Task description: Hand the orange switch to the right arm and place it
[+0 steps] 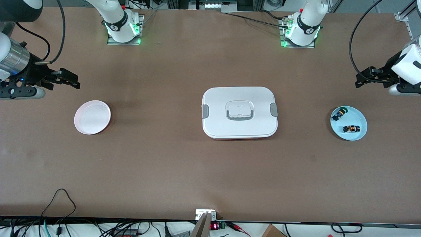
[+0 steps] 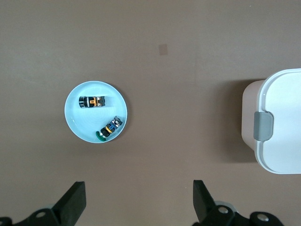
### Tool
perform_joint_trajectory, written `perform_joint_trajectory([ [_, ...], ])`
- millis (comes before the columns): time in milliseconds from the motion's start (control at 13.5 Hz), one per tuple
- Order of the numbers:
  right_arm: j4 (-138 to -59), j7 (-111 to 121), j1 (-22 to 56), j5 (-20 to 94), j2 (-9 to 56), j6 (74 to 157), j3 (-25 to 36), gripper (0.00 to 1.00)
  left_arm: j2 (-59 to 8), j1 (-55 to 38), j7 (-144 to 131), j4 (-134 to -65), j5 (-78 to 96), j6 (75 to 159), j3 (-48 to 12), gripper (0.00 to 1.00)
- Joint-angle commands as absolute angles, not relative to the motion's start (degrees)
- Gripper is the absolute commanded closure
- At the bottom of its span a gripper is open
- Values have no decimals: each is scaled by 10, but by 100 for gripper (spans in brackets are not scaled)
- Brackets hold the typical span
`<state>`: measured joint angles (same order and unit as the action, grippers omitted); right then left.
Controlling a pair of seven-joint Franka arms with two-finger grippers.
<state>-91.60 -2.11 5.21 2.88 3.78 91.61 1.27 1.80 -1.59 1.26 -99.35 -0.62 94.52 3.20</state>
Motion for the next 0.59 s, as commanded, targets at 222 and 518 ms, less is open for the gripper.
perform_joint_trajectory([
  [222, -919, -29, 46, 29, 31, 912, 9, 0, 11, -11, 22, -980, -5, 944, 29, 0],
  [518, -919, -28, 46, 29, 31, 912, 9, 0, 7, -11, 17, -980, -4, 938, 29, 0],
])
